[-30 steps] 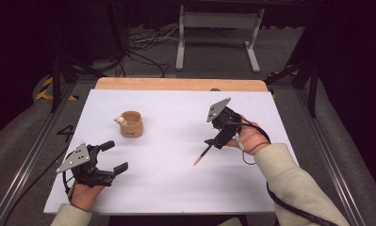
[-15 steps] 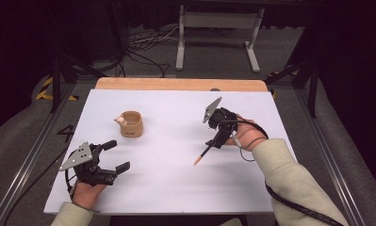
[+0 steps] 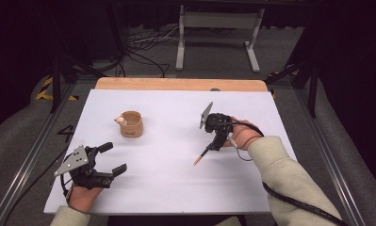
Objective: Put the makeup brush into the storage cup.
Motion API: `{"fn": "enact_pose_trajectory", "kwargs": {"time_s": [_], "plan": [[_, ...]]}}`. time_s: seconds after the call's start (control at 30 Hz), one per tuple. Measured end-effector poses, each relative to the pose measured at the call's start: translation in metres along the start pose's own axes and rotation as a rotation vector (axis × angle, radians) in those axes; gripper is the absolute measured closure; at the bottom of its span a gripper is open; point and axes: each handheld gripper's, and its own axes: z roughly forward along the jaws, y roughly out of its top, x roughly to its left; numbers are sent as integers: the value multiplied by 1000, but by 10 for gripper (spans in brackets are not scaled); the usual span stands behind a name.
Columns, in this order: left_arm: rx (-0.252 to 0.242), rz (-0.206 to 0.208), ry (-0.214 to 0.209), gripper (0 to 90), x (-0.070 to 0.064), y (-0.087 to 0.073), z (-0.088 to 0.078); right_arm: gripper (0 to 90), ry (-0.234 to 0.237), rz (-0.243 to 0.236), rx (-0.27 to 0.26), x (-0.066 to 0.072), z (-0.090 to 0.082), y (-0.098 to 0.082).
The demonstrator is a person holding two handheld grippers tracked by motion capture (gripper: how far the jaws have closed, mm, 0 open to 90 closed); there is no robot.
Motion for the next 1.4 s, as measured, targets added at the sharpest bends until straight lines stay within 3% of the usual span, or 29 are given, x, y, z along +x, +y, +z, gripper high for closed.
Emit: {"fn": "enact_pose_trajectory", "kwargs": {"time_s": [0.47, 0.9, 1.13, 1.27, 1.4], "plan": [[8, -3, -4, 58, 1, 0, 0, 215, 68, -26, 56, 4, 30, 4], [8, 2, -3, 59, 0, 0, 2, 312, 100, -26, 74, 4, 37, 0], [9, 5, 2, 55, 0, 0, 2, 550, 125, -46, 103, 5, 33, 3], [8, 3, 6, 54, 0, 0, 2, 771, 133, -69, 125, 8, 32, 4], [6, 15, 17, 52, -1, 0, 2, 829, 135, -85, 154, 9, 32, 7]]}}
